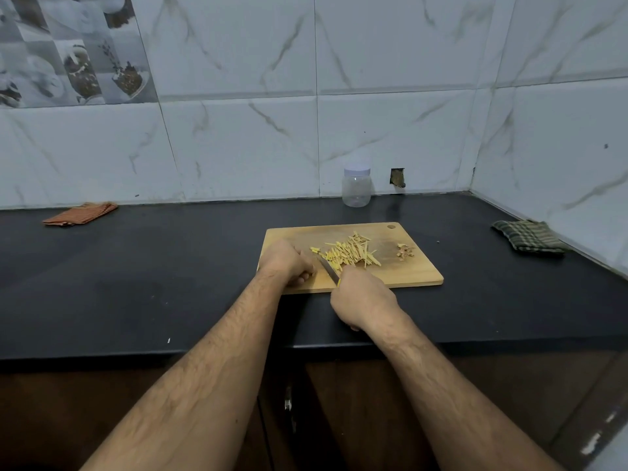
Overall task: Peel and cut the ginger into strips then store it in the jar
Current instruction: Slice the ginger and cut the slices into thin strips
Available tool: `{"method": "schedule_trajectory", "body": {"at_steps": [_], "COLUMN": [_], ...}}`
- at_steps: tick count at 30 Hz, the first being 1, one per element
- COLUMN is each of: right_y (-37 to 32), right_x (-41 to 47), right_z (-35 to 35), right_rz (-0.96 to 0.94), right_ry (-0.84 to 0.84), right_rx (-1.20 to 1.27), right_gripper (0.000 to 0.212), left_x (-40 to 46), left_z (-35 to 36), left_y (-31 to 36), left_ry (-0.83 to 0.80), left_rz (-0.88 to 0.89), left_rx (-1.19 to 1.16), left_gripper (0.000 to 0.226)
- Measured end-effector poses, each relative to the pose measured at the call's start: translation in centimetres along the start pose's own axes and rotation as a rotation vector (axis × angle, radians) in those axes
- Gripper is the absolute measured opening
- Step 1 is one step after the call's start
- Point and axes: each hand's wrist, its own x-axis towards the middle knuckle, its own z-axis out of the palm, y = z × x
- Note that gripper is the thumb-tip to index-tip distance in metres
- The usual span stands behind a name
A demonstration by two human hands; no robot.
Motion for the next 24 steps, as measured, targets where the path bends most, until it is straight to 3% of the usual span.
{"method": "schedule_trajectory", "body": {"at_steps": [9,18,24], "right_y": [-1.4,-2.0,-2.4], "right_x": [-0.8,-1.0,-0.8], "right_z": [-0.2,-0.1,0.0], "right_rz": [0.032,0.047,0.046], "right_ry": [-0.036,-0.098,-0.095], "right_rx": [-0.069,-0.054,-0.037], "right_gripper": [0.023,0.007,0.008], "left_x": [0.4,0.3,0.0], "left_z": [-0.6,-0.5,-0.4], "left_y": [0.2,0.1,0.0], "left_ry": [-0.045,-0.037,-0.045], "left_rz": [-0.06,-0.025,0.015], "left_rx": [-0.064,-0.034,-0.024], "left_gripper": [0.01,0.005,0.008]}}
